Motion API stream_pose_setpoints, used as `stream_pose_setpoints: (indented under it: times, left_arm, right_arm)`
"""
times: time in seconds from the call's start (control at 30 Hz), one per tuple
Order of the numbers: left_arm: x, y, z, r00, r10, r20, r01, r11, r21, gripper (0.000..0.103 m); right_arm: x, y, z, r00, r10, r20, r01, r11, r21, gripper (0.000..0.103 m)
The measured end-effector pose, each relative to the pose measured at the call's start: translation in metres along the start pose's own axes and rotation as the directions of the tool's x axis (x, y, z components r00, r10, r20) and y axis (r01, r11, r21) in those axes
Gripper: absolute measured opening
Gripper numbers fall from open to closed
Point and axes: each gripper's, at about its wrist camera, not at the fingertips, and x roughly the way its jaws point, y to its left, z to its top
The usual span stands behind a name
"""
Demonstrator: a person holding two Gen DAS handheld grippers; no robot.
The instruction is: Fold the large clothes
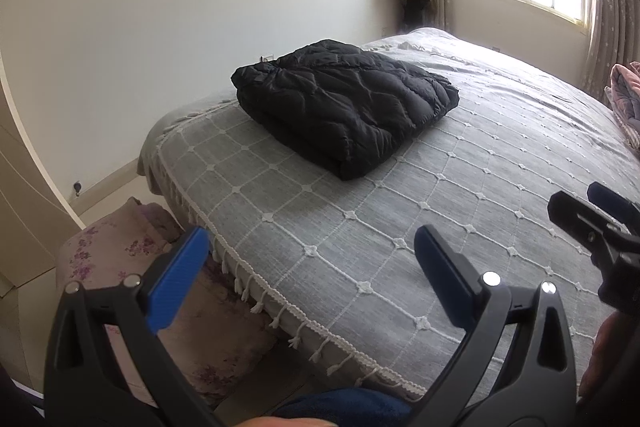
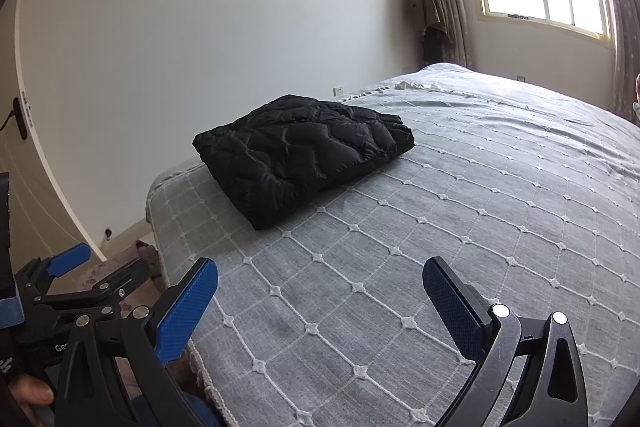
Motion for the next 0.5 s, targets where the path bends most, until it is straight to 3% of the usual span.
stream_pose_setpoints:
  times: [0.5]
  left_arm:
    - [-0.0031,-0.0037,0.0004,1.000,0.000,0.005,0.000,1.000,0.009,0.102]
  right_arm:
    - [0.0013,-0.0004,0.0003,1.000,0.000,-0.004,0.000,1.000,0.000,0.103]
